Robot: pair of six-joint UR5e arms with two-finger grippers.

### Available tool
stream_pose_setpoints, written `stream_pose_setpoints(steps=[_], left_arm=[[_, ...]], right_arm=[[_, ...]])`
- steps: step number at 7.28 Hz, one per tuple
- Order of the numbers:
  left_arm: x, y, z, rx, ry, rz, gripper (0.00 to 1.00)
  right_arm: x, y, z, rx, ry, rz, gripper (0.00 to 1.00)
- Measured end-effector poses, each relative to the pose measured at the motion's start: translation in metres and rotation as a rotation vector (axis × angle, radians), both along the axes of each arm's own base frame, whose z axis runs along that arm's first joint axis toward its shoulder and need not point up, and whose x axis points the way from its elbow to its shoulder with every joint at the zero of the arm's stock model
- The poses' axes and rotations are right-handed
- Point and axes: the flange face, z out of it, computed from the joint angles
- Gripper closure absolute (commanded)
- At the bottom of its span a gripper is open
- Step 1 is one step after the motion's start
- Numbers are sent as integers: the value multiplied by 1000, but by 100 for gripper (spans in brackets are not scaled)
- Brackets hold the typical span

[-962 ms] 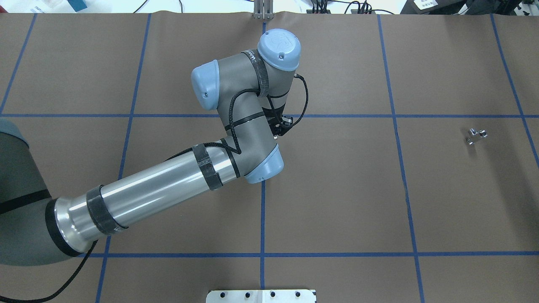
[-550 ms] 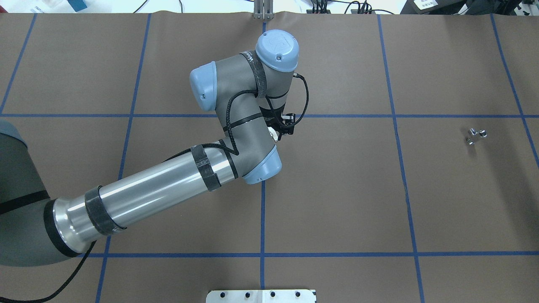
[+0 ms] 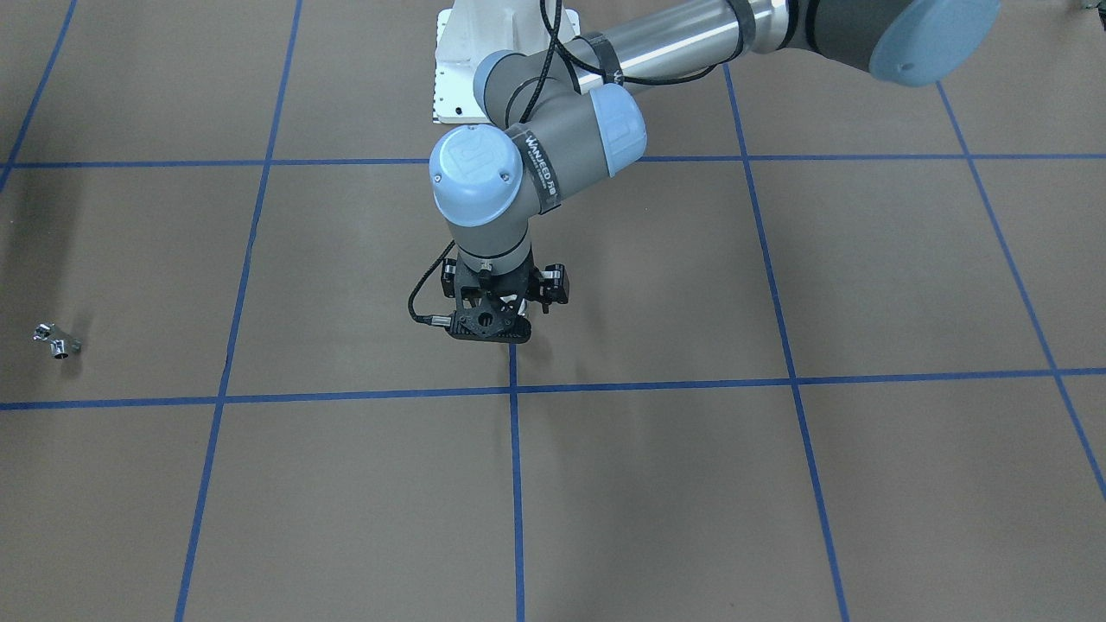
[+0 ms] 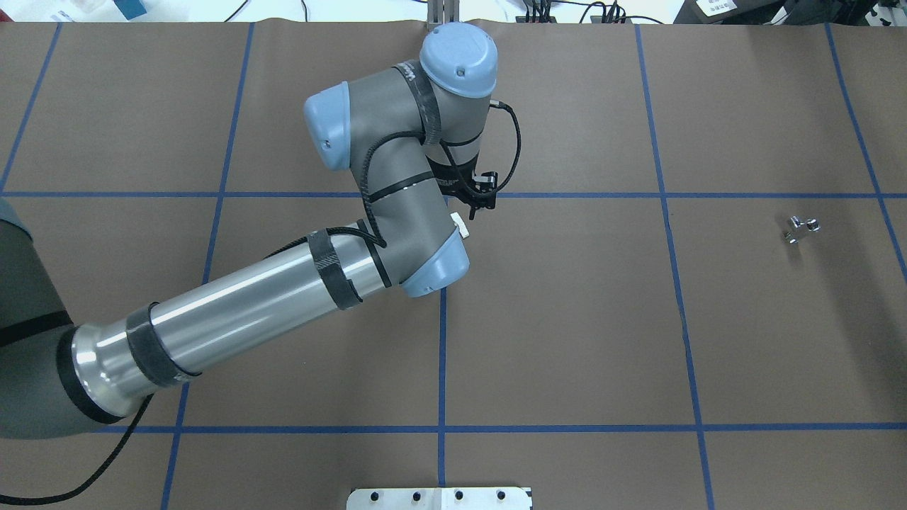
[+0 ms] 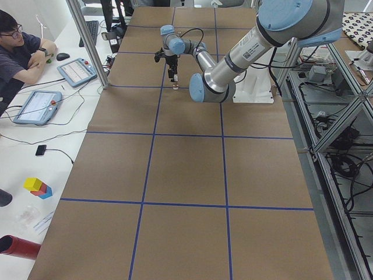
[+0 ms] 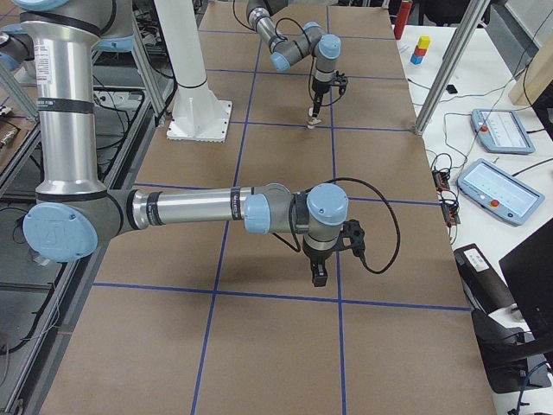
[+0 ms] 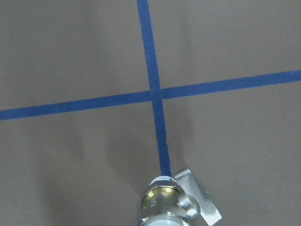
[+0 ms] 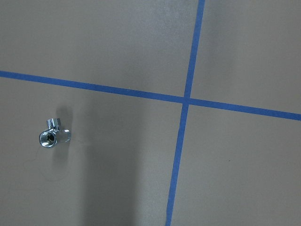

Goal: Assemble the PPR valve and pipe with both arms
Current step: 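Release the valve upright and raise the left gripper away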

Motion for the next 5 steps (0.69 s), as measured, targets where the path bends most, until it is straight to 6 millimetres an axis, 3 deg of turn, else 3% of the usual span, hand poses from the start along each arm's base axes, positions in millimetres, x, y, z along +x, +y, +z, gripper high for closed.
stream_pose_setpoints(steps=[1,3,5], left_arm=[[-40,5,6,13,13,-18,0],[-133,39,65,79,37,-3,0],[-197,68,116,125,38,33,0]], right_arm=[[-4,-2,-4,9,1,-8,1],[-31,-18,-24,43,-1,-53,1],[-87,-38,-48,60,-6,-110,1]])
